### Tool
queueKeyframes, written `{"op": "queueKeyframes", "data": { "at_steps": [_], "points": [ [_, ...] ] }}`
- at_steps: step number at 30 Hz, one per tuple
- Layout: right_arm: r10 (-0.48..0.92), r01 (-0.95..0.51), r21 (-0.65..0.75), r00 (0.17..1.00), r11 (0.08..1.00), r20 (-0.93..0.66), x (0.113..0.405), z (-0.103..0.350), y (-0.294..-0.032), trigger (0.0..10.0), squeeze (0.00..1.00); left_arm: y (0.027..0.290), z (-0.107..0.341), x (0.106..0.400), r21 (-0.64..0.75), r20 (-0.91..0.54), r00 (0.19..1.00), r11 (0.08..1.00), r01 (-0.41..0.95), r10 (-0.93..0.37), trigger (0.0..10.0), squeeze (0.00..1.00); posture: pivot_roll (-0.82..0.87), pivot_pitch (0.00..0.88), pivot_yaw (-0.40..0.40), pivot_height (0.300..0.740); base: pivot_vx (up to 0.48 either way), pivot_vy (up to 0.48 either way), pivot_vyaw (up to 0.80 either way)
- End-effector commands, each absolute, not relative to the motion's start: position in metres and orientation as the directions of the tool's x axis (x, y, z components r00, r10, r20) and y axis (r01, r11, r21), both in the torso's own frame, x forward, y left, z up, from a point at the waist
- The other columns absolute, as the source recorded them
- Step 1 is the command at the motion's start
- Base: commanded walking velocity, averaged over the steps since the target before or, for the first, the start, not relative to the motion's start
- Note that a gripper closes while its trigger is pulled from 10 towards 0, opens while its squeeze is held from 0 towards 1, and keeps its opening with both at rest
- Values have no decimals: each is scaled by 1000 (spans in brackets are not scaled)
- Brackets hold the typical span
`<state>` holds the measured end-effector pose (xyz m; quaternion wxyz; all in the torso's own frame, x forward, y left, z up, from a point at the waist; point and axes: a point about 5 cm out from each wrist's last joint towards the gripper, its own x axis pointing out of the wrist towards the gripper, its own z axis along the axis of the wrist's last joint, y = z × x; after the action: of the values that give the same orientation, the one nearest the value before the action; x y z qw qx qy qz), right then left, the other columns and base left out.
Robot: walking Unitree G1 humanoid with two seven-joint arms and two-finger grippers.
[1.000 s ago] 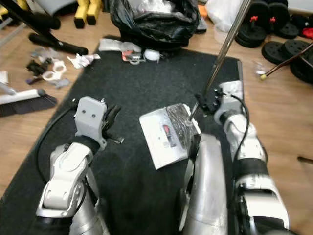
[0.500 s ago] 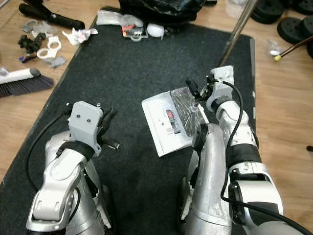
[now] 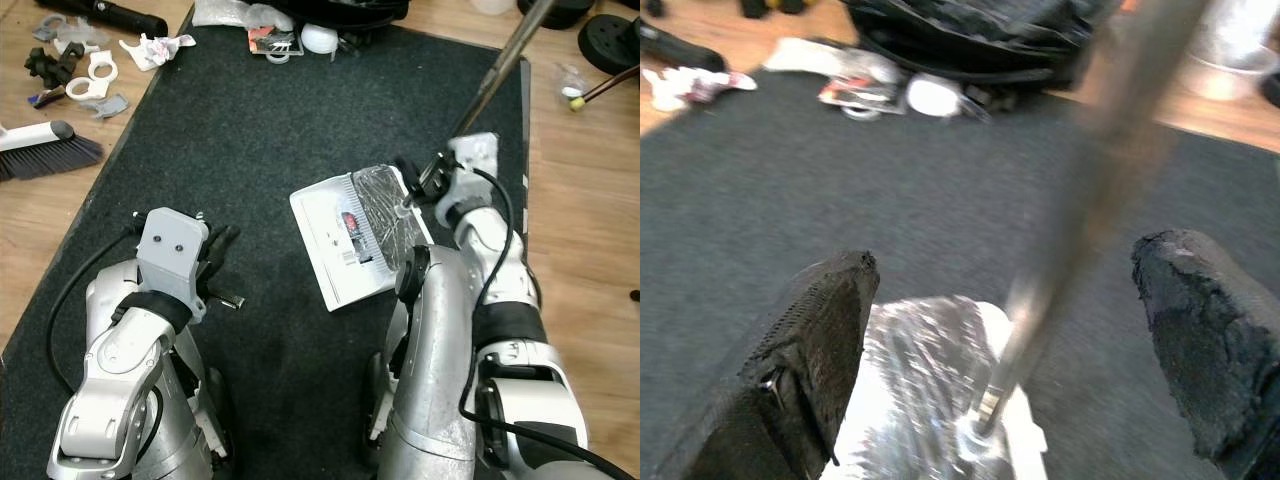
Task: Sweep floor
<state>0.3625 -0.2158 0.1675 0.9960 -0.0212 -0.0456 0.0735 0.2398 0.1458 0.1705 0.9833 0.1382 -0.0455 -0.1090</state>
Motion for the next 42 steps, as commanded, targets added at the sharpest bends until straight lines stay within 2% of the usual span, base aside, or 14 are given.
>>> {"op": "queueKeyframes", "data": {
  "at_steps": [1,8,16,21,29,30,31,34,35,36,39,40,42],
  "points": [
    [120,-118,-39,990,992,75,356,162,-223,10000,0,142,166,235,272,27,965,931,243,-259,10000,0,-77,369,-136,300,0,0,0],
    [123,-121,-60,991,991,43,350,152,-221,10000,0,141,167,235,265,25,966,933,242,-258,10000,0,-76,371,-138,300,0,0,0],
    [75,-70,-68,994,995,80,361,170,-239,10000,0,141,168,235,261,21,966,935,242,-256,10000,0,-75,374,-137,300,0,0,0],
    [38,-36,-18,992,999,116,372,188,-259,10000,0,142,168,235,261,22,968,936,237,-251,10000,0,-64,379,-141,300,0,0,0],
    [78,-85,35,985,996,153,376,197,-256,10000,0,142,169,234,263,16,968,935,237,-250,10000,0,-61,380,-137,300,0,0,0],
    [95,-103,39,982,994,161,377,198,-254,4549,0,142,169,234,263,15,968,935,237,-249,10000,0,-61,380,-137,300,0,0,0],
    [117,-126,41,979,991,169,378,199,-251,3843,0,142,169,234,264,14,969,935,236,-249,10000,0,-61,380,-137,300,0,0,0],
    [155,-164,35,972,986,179,380,199,-248,3647,0,142,169,234,265,14,969,935,235,-247,10000,0,-62,383,-136,300,0,0,0],
    [170,-179,34,968,983,185,380,199,-247,2745,0,142,169,234,265,14,969,935,235,-247,10000,0,-62,384,-137,300,0,0,0],
    [183,-193,32,964,981,193,380,200,-247,2471,0,142,169,234,265,14,969,935,235,-247,10000,0,-62,384,-137,300,0,0,0],
    [194,-204,29,960,979,202,380,201,-246,2275,0,142,169,234,264,14,969,936,234,-247,10000,0,-65,385,-137,300,0,0,0],
    [204,-214,26,955,976,217,380,204,-246,902,0,142,169,234,264,15,969,936,233,-246,10000,0,-66,385,-137,300,0,0,0],
    [212,-222,19,948,975,240,381,210,-247,0,0,142,169,234,263,15,970,937,232,-244,10000,0,-66,384,-136,300,0,0,0]
  ]
}}
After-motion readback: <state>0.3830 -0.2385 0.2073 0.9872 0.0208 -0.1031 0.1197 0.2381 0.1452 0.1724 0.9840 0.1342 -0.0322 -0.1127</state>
